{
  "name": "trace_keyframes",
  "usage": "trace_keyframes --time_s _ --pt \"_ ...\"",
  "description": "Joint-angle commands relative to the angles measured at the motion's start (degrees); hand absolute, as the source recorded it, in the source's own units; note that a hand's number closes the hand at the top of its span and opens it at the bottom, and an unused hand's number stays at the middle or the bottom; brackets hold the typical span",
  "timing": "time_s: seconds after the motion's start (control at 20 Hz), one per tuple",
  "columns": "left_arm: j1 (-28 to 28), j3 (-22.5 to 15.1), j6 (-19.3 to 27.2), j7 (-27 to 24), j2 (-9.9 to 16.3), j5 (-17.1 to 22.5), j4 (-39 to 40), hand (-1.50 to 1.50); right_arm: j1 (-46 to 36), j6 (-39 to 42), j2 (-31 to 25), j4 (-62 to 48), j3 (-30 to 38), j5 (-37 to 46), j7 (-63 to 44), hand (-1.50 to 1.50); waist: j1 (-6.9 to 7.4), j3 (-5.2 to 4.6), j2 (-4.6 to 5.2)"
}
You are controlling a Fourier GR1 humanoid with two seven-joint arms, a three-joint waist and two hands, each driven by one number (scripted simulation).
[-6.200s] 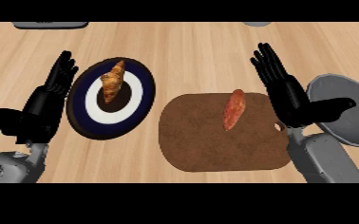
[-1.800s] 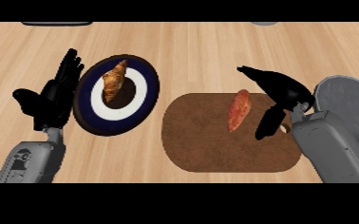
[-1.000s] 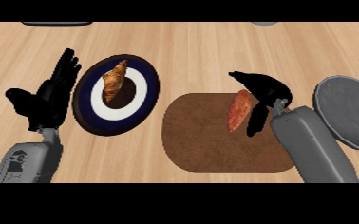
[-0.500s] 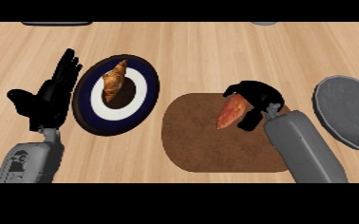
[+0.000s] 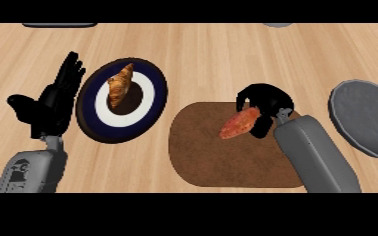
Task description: Pick the sweet potato from the cutting board and place it in the pan
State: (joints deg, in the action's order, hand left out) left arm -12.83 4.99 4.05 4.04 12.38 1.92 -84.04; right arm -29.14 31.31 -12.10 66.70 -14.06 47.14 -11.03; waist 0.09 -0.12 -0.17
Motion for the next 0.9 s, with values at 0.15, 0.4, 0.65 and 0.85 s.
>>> trace_keyframes --time_s 0.15,0.4,0.65,0.85 --pt "0.1 0.9 0.2 2.1 0.6 0.2 -0.6 0.00 7.0 -8.6 11.4 6.4 1.3 5.5 -24.6 1.50 -1.11 0.07 -0.23" --pt "0.1 1.0 0.0 0.3 -0.1 0.3 1.1 0.00 9.4 -21.2 12.0 16.2 -7.0 10.3 -38.0 1.50 -0.96 0.05 -0.19" --pt "-1.3 0.0 1.5 3.2 -0.5 -0.9 -0.8 0.00 5.6 -25.5 11.9 25.8 -10.3 22.4 -44.9 1.50 -1.21 0.08 -0.43" --pt "1.9 0.3 0.0 -1.4 -0.9 -0.2 -0.5 0.00 7.3 -22.0 11.5 38.6 -10.3 25.2 -49.8 1.50 -1.08 0.07 -0.31"
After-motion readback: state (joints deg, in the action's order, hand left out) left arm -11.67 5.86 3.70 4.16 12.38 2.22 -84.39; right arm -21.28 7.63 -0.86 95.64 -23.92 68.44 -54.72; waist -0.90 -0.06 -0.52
